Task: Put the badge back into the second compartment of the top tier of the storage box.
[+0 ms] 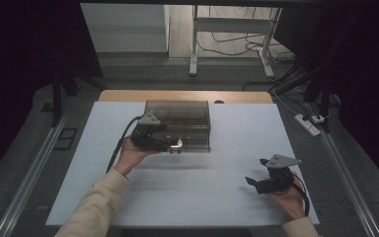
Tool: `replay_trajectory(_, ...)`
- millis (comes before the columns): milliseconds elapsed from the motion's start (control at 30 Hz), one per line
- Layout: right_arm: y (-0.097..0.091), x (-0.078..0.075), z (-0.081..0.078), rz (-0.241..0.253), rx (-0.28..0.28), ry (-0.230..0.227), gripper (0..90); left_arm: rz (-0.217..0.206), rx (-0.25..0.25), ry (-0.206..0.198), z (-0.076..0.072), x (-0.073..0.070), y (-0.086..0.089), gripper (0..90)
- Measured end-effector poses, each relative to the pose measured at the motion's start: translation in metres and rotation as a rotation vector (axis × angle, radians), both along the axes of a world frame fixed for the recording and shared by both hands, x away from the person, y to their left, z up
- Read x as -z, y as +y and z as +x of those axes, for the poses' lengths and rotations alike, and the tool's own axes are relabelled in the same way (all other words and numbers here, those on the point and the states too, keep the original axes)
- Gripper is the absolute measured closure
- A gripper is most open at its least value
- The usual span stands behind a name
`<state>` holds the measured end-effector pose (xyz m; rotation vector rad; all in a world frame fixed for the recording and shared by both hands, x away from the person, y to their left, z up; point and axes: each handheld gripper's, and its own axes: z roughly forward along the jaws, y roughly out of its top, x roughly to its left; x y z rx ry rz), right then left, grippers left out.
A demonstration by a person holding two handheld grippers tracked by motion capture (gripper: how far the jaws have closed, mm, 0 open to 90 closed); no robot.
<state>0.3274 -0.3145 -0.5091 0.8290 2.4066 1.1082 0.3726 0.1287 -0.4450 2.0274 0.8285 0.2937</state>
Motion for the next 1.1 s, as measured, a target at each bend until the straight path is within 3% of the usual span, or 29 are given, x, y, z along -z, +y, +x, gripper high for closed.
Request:
replay_trajectory(600,0.0,0.0,0.0,0.005,-0.004,0.001,8.4,0.023,-0.046,-0.026,-0.034,0.0,0.023,21.2)
replay_trajectory(1100,0.0,-0.001,0.0,0.01,-0.007,-0.008,8.4,0.036,-0.107,-0.024,-0.067,0.017,0.049,19.1)
